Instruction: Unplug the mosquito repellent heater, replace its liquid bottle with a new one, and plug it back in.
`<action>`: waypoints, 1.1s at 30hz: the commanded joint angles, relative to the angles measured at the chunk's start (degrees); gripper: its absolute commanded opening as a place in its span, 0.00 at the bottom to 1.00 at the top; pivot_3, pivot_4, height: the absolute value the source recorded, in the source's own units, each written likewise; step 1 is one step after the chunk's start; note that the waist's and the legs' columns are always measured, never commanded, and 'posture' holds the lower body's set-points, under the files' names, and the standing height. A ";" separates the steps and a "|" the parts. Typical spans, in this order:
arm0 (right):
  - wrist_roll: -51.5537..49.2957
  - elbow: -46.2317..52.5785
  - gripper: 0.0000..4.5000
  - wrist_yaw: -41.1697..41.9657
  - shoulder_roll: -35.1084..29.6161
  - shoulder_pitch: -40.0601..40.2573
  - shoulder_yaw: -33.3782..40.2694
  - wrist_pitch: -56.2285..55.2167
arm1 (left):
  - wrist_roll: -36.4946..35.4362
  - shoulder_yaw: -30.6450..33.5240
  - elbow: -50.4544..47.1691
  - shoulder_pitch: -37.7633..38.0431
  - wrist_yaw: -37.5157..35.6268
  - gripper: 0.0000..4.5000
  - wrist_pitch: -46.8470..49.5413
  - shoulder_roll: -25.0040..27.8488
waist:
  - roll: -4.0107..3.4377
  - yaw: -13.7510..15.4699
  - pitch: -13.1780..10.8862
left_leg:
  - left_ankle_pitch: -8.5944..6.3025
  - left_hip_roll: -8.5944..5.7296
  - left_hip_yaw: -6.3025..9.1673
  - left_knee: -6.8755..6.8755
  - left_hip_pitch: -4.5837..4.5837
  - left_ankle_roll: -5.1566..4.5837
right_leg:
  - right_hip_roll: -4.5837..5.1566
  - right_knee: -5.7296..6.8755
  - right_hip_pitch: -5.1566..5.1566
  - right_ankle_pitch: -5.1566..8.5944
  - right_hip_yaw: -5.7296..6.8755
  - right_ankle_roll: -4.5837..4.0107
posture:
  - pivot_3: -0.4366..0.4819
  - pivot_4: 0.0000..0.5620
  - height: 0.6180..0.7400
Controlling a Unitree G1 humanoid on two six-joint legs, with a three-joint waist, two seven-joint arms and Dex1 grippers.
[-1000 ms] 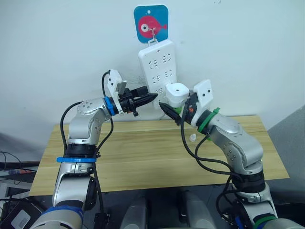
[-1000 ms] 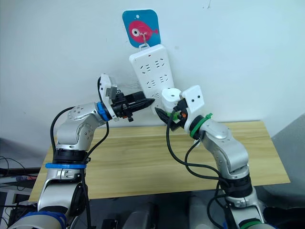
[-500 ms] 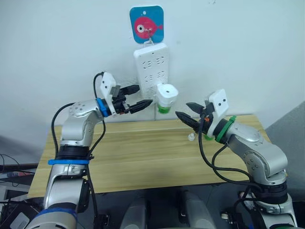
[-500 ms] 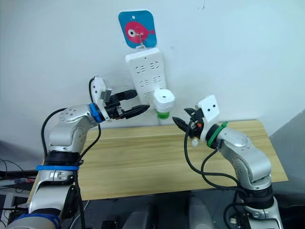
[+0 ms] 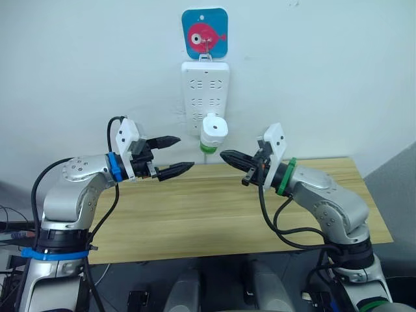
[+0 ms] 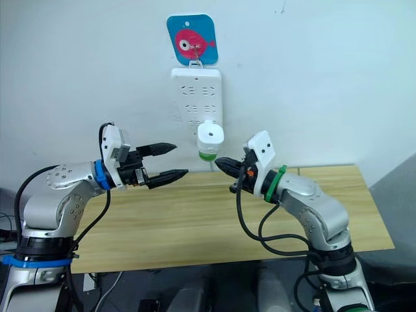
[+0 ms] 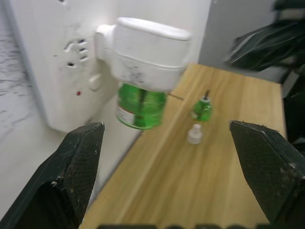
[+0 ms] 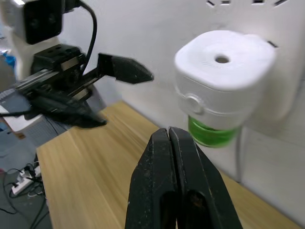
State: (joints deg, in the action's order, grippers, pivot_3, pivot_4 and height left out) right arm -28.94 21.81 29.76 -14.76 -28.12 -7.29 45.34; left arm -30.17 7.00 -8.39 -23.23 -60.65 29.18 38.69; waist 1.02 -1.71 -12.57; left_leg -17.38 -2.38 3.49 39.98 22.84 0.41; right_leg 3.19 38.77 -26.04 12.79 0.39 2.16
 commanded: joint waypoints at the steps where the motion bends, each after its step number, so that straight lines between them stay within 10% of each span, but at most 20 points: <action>1: 0.99 -0.35 0.01 -0.66 1.30 -1.55 -0.65 -2.70 | -2.88 1.53 -4.49 0.27 1.18 1.00 2.46 0.95 | 0.00 0.11 0.00 | 0.00 -0.01 0.01 0.00 0.00 0.00 | 0.00 0.00 0.00 0.00 0.00 0.00 | 0.50 0.39 1.00; 33: 3.85 -6.81 0.01 -7.05 7.50 -4.10 4.00 -6.30 | -4.39 -0.15 -5.05 -1.83 2.47 1.00 4.28 0.30 | -0.01 0.05 -0.01 | 0.03 0.01 0.13 -0.01 -0.04 0.05 | -0.01 0.07 0.04 0.00 0.04 -0.02 | 0.49 0.39 1.00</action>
State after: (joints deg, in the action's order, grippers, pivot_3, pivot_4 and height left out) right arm -24.68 13.43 25.42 -7.58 -30.76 -7.76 40.36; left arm -33.90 6.58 -12.84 -24.23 -58.11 34.51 38.99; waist 1.01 -1.67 -12.58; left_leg -17.34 -2.37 3.64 39.97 22.80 0.46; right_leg 3.18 38.85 -26.00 12.79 0.44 2.13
